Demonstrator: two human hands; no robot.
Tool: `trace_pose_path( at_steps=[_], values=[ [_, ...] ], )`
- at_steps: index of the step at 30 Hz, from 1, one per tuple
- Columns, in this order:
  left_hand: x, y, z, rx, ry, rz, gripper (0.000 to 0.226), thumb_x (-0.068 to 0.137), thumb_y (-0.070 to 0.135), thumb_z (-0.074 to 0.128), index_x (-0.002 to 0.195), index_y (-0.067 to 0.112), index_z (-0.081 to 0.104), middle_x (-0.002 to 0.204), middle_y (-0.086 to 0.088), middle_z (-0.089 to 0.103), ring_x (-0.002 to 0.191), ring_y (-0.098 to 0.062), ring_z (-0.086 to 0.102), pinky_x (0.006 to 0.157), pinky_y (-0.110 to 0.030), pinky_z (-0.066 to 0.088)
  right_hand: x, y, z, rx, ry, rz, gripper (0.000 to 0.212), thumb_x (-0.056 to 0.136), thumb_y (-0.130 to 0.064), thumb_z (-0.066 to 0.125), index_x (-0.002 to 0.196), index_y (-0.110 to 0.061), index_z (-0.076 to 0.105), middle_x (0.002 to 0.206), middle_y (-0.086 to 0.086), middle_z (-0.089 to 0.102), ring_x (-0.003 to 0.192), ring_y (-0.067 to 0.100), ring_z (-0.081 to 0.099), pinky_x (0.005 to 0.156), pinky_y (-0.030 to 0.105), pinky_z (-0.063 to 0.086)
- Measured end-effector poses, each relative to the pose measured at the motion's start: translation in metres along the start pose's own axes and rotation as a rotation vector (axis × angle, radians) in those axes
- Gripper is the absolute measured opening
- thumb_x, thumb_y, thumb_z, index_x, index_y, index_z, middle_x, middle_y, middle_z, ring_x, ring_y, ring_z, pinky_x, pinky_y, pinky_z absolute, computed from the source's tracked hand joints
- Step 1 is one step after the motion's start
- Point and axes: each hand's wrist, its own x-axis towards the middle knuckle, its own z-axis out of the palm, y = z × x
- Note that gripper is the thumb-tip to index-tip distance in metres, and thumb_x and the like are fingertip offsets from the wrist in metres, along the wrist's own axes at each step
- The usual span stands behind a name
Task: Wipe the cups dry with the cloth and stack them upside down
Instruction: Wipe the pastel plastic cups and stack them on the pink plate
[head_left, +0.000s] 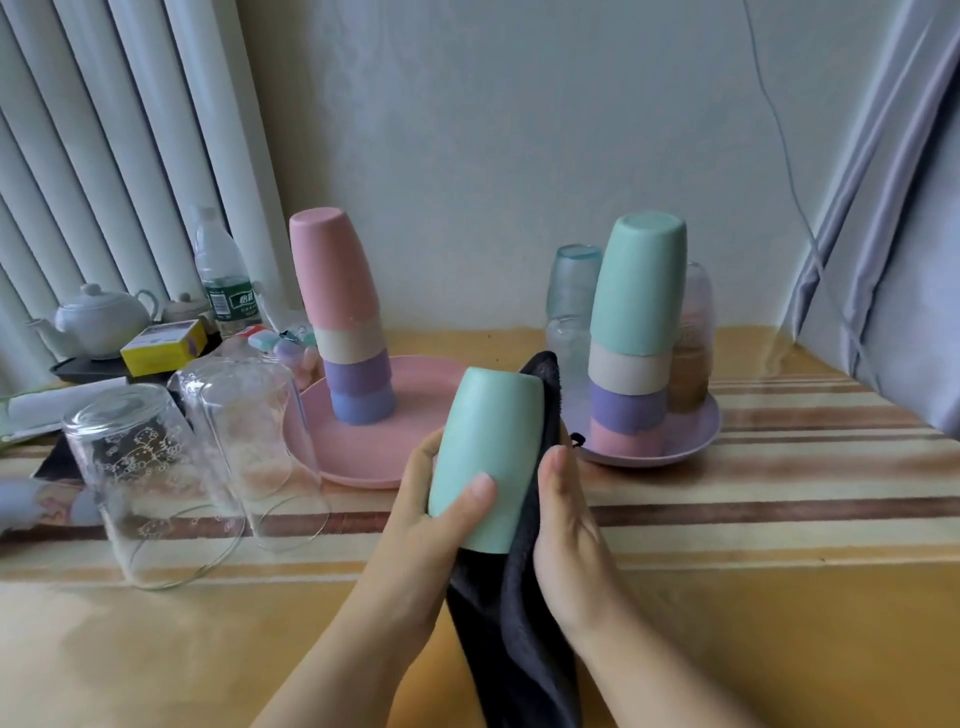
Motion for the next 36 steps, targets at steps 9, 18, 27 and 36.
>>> trace_pose_path(
  at_steps=[9, 18, 27, 36],
  values=[
    [0.002, -0.003, 0.000, 0.175, 0.108, 0.072, 0.043, 0.084, 0.055, 0.062, 0.118, 0.029, 0.062, 0.109, 0.011, 0.072, 0.103, -0.004, 0.065, 0.081, -0.018, 0.049, 0.002, 0.006, 0.001, 0.031, -0.054, -0.141, 0.052, 0.095, -0.041, 0.026, 0.146, -0.030, 0.016, 0.145, -0.037, 0.022, 0.133, -0.016, 0.020, 0.100, 0.000, 0.023],
    [-0.003, -0.002, 0.000, 0.184, 0.130, 0.001, 0.064, 0.060, 0.056, 0.074, 0.113, 0.028, 0.051, 0.112, 0.000, 0.067, 0.099, -0.009, 0.068, 0.079, -0.026, 0.053, 0.005, 0.004, -0.005, 0.040, -0.049, -0.143, 0.052, 0.085, -0.033, 0.053, 0.135, -0.038, 0.039, 0.135, -0.029, 0.047, 0.129, -0.006, 0.039, 0.108, 0.021, 0.033],
    [-0.006, -0.005, 0.008, 0.228, 0.038, 0.076, 0.049, 0.076, 0.052, 0.066, 0.113, 0.020, 0.066, 0.106, -0.003, 0.074, 0.101, -0.016, 0.068, 0.087, -0.035, 0.054, 0.003, -0.003, 0.000, -0.149, 0.048, -0.268, 0.058, 0.090, -0.059, 0.033, 0.142, -0.035, 0.024, 0.148, -0.029, 0.026, 0.137, -0.008, 0.021, 0.108, 0.010, 0.022],
    [-0.009, 0.005, 0.007, 0.084, -0.101, -0.043, 0.029, 0.078, 0.042, 0.063, 0.092, 0.022, 0.078, 0.095, 0.000, 0.076, 0.085, -0.010, 0.070, 0.070, -0.020, 0.055, 0.008, -0.010, -0.019, 0.274, -0.004, 0.236, 0.079, 0.066, -0.077, 0.055, 0.118, -0.020, 0.063, 0.121, 0.001, 0.065, 0.117, 0.018, 0.058, 0.107, 0.044, 0.039]
  ],
)
